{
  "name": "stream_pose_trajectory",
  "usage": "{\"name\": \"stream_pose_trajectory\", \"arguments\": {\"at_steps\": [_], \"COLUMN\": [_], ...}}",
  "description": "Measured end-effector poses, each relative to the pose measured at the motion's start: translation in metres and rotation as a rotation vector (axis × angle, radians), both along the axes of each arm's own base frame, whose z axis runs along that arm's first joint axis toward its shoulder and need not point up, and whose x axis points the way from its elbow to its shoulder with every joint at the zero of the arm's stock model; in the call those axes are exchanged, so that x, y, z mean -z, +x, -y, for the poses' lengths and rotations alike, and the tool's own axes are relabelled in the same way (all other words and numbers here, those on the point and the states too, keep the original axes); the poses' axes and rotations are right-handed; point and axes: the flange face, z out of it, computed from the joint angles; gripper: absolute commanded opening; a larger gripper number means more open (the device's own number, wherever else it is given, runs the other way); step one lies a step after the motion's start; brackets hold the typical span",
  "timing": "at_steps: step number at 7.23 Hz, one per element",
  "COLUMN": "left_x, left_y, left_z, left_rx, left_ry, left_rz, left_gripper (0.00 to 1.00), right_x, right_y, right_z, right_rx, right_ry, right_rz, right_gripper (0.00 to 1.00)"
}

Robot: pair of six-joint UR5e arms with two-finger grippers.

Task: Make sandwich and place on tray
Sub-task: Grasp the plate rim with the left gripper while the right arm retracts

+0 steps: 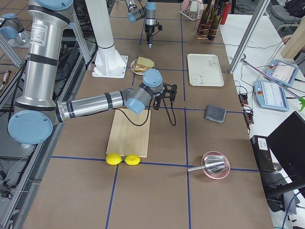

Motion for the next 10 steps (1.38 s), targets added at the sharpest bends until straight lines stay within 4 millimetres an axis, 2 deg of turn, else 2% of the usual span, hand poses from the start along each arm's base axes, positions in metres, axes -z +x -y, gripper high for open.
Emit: {"name": "stream_pose_trajectory", "arguments": {"at_steps": [2,5,6,8,10], "left_x": [0.006,0.012,0.015,0.015,0.018], "left_y": [0.030,0.053,0.058,0.064,0.068], "left_z": [-0.025,-0.028,-0.026,-0.024,-0.023], "left_rx": [-0.028,-0.031,-0.022,-0.016,-0.015], "left_ry": [-0.001,0.004,0.009,0.010,0.011], "left_rz": [0.001,0.002,0.001,0.005,0.003], "left_gripper": [0.61,0.59,0.53,0.19,0.16], "right_x": [-0.002,-0.005,-0.005,-0.006,-0.007], "right_y": [0.002,0.003,0.003,0.003,0.002], "right_z": [-0.001,-0.003,-0.003,-0.003,-0.004], "right_rx": [-0.001,-0.002,-0.002,0.000,0.001], "right_ry": [0.000,-0.005,-0.006,-0.007,-0.009], "right_rz": [-0.003,-0.005,-0.005,-0.006,-0.007], "right_gripper": [1.00,1.00,1.00,1.00,1.00]}}
